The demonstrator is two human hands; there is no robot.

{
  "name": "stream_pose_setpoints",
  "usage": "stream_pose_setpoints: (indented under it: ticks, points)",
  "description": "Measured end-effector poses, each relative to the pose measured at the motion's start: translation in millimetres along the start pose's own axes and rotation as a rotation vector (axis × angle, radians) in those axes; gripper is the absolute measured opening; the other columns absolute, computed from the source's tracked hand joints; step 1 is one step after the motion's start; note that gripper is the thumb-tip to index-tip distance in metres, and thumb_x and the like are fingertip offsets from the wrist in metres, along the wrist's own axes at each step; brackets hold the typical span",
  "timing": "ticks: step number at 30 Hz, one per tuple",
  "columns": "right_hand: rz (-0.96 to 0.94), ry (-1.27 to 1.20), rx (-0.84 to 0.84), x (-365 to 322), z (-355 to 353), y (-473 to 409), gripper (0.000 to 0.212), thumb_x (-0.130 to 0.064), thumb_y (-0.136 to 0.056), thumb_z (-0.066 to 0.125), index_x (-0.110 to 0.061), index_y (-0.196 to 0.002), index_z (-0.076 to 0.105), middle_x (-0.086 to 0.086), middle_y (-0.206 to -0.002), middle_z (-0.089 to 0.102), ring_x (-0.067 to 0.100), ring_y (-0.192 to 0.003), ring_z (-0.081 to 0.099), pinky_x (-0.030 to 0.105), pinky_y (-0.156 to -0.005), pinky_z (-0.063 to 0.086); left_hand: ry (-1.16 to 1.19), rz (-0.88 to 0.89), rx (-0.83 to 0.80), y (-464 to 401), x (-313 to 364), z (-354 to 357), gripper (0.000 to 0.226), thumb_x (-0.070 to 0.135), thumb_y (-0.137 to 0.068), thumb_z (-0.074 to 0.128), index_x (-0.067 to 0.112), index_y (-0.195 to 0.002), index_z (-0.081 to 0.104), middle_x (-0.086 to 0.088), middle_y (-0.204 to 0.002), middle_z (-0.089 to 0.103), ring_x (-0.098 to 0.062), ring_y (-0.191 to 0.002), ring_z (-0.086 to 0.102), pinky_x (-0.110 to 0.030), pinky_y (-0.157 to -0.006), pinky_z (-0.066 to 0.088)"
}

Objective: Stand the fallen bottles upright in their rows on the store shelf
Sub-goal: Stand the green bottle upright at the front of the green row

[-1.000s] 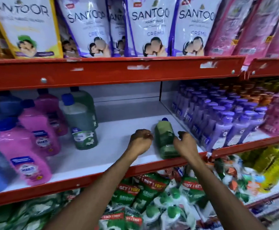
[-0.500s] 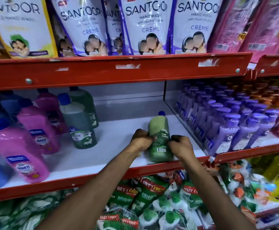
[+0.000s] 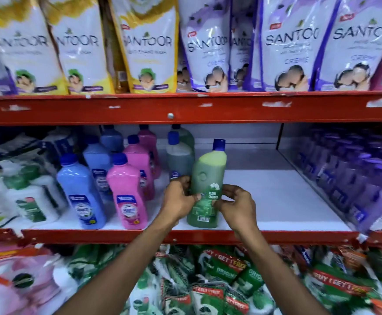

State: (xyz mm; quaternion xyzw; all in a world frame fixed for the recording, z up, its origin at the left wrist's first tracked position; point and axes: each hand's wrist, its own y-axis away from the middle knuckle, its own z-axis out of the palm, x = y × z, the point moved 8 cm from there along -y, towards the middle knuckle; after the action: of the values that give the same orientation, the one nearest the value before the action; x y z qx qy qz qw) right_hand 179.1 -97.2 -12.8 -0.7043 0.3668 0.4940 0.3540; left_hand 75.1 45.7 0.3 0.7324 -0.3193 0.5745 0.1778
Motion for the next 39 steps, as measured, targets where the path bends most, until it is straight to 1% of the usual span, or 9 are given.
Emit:
stream_pose_setpoints:
  ticks: [4,7,9,14,18,25,30,34,39]
  points:
    - [-0.041,0.009,0.003,-8,31,10,0.039,-0.002,-0.072,0.076,-0.016,-0.108,0.069,-0.005,-0.097,0.071,0.000,-0.072,0.065,0.001,-0.055,0.046,-0.092,0.036,0.101,14,-6,-36,0.045,-0.007,-0.072,0.074,0.006,-0.114,0.066,-0.010,-0.113,0.075,-0.020,-0.098,0.070,-0.034,-0.094,0.056]
    - [-0.052,-0.001,0.012,-9,42,14,0.039,-0.001,-0.072,0.076,-0.016,-0.107,0.068,-0.001,-0.103,0.074,0.008,-0.080,0.070,0.014,-0.070,0.054,-0.148,0.072,0.125,19,-8,-46,0.051,-0.005,-0.074,0.074,0.008,-0.122,0.063,-0.005,-0.115,0.074,-0.013,-0.095,0.068,-0.018,-0.086,0.052]
    - [-0.057,-0.011,0.017,-10,45,15,0.039,0.000,-0.072,0.076,-0.016,-0.108,0.068,0.000,-0.105,0.074,0.013,-0.086,0.072,0.024,-0.078,0.057,-0.143,0.084,0.124,19,-10,-50,0.051,-0.004,-0.073,0.075,0.009,-0.121,0.062,-0.005,-0.115,0.074,-0.013,-0.094,0.069,-0.022,-0.088,0.054]
    - [-0.068,-0.037,-0.002,-6,51,19,0.040,0.000,-0.074,0.076,-0.017,-0.109,0.064,-0.001,-0.109,0.072,0.012,-0.092,0.072,0.019,-0.076,0.056,-0.163,0.119,0.123,22,-13,-54,0.051,-0.002,-0.074,0.076,0.011,-0.121,0.060,-0.003,-0.116,0.074,-0.012,-0.096,0.069,-0.020,-0.086,0.053]
    - [-0.089,-0.070,-0.009,0,50,26,0.041,-0.002,-0.077,0.076,-0.018,-0.112,0.062,-0.004,-0.111,0.072,0.008,-0.098,0.070,0.018,-0.080,0.058,-0.153,0.135,0.091,23,-16,-54,0.053,-0.001,-0.076,0.075,0.011,-0.123,0.055,0.007,-0.110,0.066,-0.008,-0.098,0.062,0.003,-0.072,0.045]
    - [-0.132,-0.109,0.143,-1,48,50,0.035,-0.008,-0.080,0.075,-0.016,-0.113,0.063,-0.008,-0.104,0.068,0.010,-0.095,0.067,-0.001,-0.065,0.048,-0.100,0.109,-0.010,16,-30,-49,0.060,-0.010,-0.076,0.066,0.013,-0.131,0.053,-0.004,-0.125,0.069,-0.016,-0.113,0.065,-0.042,-0.102,0.053]
    - [-0.153,-0.150,0.174,0,56,59,0.036,-0.002,-0.085,0.067,-0.017,-0.117,0.064,-0.008,-0.108,0.069,0.006,-0.101,0.065,-0.004,-0.066,0.046,-0.008,0.110,-0.031,14,-35,-50,0.062,-0.023,-0.074,0.042,0.008,-0.125,0.058,-0.008,-0.118,0.071,-0.020,-0.110,0.066,-0.044,-0.102,0.053]
    - [-0.136,-0.166,-0.066,-1,77,50,0.064,0.007,-0.083,0.058,-0.021,-0.139,0.048,-0.012,-0.127,0.058,-0.002,-0.112,0.054,-0.003,-0.077,0.045,0.005,0.104,0.033,17,-41,-60,0.053,-0.019,-0.079,0.037,0.015,-0.109,0.064,-0.003,-0.105,0.074,-0.019,-0.101,0.069,-0.046,-0.095,0.057]
    - [-0.191,-0.020,-0.326,-4,88,32,0.081,-0.005,-0.076,0.071,-0.027,-0.145,0.036,-0.009,-0.136,0.056,0.004,-0.125,0.052,0.026,-0.105,0.048,-0.070,0.159,0.066,31,-34,-66,0.045,-0.013,-0.086,0.040,0.024,-0.094,0.063,0.008,-0.090,0.071,-0.010,-0.089,0.068,-0.037,-0.087,0.059]
